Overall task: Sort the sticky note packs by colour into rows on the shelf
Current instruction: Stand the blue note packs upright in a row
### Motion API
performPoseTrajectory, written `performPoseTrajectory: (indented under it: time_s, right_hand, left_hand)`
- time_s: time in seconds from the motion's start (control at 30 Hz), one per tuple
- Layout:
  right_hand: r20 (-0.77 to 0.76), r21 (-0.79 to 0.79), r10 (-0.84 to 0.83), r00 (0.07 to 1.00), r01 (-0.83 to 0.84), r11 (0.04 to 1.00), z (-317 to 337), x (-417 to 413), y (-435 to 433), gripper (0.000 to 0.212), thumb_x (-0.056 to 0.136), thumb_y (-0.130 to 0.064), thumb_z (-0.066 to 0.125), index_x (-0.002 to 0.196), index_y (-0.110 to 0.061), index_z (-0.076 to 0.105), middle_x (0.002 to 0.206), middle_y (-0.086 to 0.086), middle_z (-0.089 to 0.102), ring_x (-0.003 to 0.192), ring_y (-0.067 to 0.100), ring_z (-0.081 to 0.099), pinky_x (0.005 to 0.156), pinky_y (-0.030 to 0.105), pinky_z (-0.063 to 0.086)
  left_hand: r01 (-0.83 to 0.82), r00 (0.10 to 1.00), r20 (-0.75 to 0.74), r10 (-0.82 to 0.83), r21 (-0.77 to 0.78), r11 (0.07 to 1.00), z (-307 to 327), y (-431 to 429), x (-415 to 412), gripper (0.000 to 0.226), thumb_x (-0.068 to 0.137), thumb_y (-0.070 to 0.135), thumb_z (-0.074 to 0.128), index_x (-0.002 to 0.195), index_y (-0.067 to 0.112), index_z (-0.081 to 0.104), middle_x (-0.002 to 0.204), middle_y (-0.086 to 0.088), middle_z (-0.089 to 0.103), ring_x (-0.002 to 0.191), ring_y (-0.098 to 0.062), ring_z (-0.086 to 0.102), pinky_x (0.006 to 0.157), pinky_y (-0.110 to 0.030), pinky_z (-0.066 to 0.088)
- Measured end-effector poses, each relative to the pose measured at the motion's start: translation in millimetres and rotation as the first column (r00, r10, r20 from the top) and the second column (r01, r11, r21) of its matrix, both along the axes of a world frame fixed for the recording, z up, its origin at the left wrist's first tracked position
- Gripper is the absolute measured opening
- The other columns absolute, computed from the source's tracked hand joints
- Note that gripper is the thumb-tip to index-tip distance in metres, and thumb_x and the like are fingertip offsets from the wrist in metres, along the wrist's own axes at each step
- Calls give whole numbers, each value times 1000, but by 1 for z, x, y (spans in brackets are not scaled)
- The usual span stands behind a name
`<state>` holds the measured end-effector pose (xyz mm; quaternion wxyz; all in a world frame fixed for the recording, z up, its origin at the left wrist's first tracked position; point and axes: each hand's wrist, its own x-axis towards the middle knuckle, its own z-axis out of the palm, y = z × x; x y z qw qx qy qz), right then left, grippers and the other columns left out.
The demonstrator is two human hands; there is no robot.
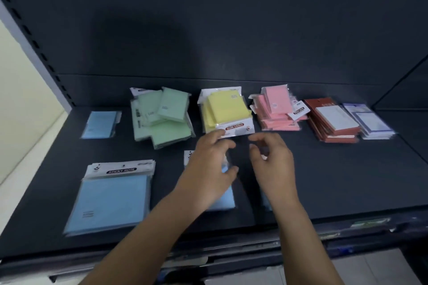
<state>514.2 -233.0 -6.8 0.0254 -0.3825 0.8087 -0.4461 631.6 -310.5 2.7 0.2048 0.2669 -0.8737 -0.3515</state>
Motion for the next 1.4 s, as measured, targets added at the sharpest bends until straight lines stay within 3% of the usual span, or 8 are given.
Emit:
performPoseTrajectory:
  time_s: [0.23,0.4,0.67,0.83,0.9,1.1,1.27,1.4]
  right_hand:
    - [91,-176,414,906,-394,902,23,93,-87,19,86,2,55,94,-12,65,95,-6,57,78,7,56,63,8,42]
    - [469,-5,499,729,-563,826,6,159,-156,40,89,-18,57,128,-13,51,130,-2,52,111,5,50,94,16,42]
    - [766,-16,219,604,-323,946,-6,189,-201,42,90,-12,52,132,-11,45,118,4,55,99,13,53,82,23,43]
    - [869,-70,152,471,-187,980,-4,188,-196,25,89,-9,52,113,-14,51,106,8,57,92,16,56,72,22,47]
    - [865,-85,166,474,-186,979,-4,189,-191,27,89,-8,54,115,-14,49,98,6,58,81,11,56,60,15,46]
    - [898,-321,310,312,-17,947,13,188,-176,12,88,-6,59,99,-10,56,80,7,61,60,11,55,56,24,48]
    - [829,-412,334,448,87,907,34,162,-146,3,87,-11,61,86,-11,58,67,12,47,53,16,45,48,23,38]
    - [727,-491,326,605,125,862,43,126,-109,10,88,-10,61,95,-16,62,72,9,48,76,24,46,70,37,44]
  left_hand:
    - [-406,912,12,411,-130,905,-4,-95,98,40,74,4,72,112,3,61,129,-13,50,123,-30,41,98,-22,25]
    - [-544,832,116,542,-17,839,-23,-139,156,51,77,13,68,125,5,51,127,-12,53,119,-28,48,97,-35,40]
    - [-508,861,172,479,267,819,-38,-163,167,51,82,15,60,130,14,44,126,-8,54,120,-26,47,100,-42,42]
    - [-538,749,-39,661,546,642,-29,-163,165,6,80,11,64,83,14,59,100,-7,58,93,-20,57,82,-33,47]
    - [-511,678,-124,724,628,587,-23,-159,167,18,82,12,65,68,13,53,79,-7,58,79,-20,55,70,-34,44]
    - [-285,668,-367,647,677,679,11,-137,166,23,82,3,64,78,21,51,87,-1,58,85,-18,58,72,-35,51]
    - [-85,726,-500,472,616,783,32,-115,138,35,83,-6,59,102,22,55,103,0,66,91,-10,63,71,-17,52]
    - [46,822,-494,283,553,832,34,-86,101,47,75,5,63,112,33,56,107,-2,65,84,-12,61,69,-23,52]
